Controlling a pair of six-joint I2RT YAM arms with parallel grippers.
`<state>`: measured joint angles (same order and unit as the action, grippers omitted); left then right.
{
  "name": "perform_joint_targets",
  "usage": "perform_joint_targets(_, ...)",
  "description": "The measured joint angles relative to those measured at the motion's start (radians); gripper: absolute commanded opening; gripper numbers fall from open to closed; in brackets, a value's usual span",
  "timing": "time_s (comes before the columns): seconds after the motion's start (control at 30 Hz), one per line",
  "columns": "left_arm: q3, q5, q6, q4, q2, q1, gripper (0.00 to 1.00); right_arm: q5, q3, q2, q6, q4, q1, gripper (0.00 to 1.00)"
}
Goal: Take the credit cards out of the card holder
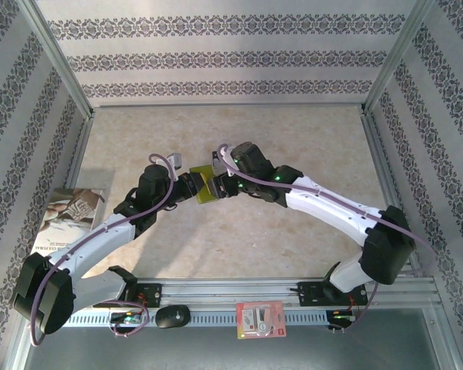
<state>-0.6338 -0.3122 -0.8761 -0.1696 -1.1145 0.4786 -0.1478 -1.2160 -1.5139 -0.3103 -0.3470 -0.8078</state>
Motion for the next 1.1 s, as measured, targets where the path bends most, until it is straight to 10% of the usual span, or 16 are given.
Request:
perform_joint_targets(0.87,0.001,0.003,-0.056,0.006,0.021,0.006,0.0,0.08,-0.015,-0.038,0.034,-0.013,-0.028,0.29)
perform_joint_targets(1.1,0.002,0.004,-0.074,0.002,0.012,0.006,0.0,0.078,-0.017,-0.038,0.051,-0.013,-0.037,0.0)
